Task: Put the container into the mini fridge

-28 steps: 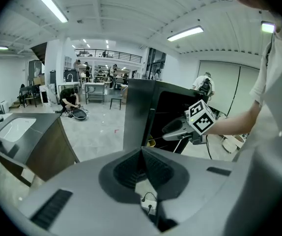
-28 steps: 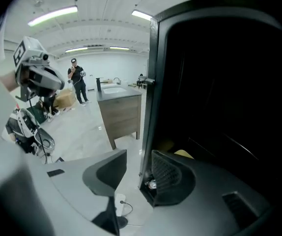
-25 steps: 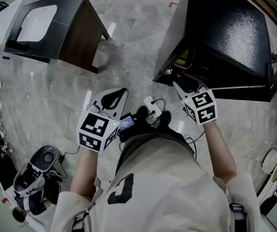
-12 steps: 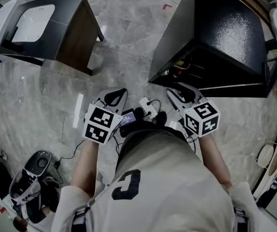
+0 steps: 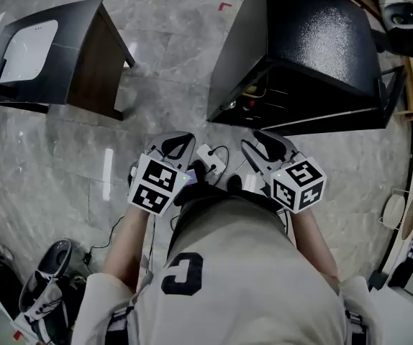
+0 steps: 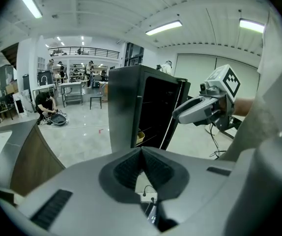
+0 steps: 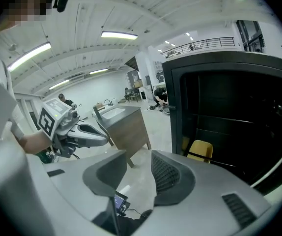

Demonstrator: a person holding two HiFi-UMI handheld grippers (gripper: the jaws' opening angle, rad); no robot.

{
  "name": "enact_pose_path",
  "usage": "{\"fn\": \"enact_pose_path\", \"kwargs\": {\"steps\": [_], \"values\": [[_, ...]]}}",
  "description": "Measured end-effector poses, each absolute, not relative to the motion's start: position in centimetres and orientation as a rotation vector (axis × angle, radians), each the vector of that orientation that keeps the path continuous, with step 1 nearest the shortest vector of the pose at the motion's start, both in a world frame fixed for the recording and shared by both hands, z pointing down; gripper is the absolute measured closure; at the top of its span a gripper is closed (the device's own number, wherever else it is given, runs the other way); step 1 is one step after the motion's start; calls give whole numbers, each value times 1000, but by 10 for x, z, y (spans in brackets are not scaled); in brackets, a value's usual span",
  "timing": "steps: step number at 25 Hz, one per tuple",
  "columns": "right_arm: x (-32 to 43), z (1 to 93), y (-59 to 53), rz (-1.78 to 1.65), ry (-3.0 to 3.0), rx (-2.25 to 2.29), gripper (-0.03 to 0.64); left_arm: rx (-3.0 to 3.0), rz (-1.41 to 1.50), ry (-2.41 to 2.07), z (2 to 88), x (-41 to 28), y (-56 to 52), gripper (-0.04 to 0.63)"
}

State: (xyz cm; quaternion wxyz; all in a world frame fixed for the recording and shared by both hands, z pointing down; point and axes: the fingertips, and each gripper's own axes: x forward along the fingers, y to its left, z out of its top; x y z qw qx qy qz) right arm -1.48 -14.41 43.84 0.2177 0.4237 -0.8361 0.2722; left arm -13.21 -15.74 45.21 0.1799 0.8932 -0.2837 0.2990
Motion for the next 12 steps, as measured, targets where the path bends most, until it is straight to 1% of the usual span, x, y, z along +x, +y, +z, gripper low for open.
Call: {"fn": "enact_pose_path", "kwargs": {"steps": [2,3,5,8,12], "values": [[-12,432,-137,773,-2341,1196,454,2546,852,-784,446,-124,-152,540],[-9,429,-135,775,-2344,1211,468,2554,846,-781,441,-121,-149,540],[-2,431,-130,760,-2332,1228,543,2563,834,-786,433,-113,-145,540],[9,434,-116,745,-2334,1202,572,2558,822,-792,428,-99,-136,540],[24,423,-97,668,-2393,1154,581,2551,798,-813,421,-72,-120,540]]}}
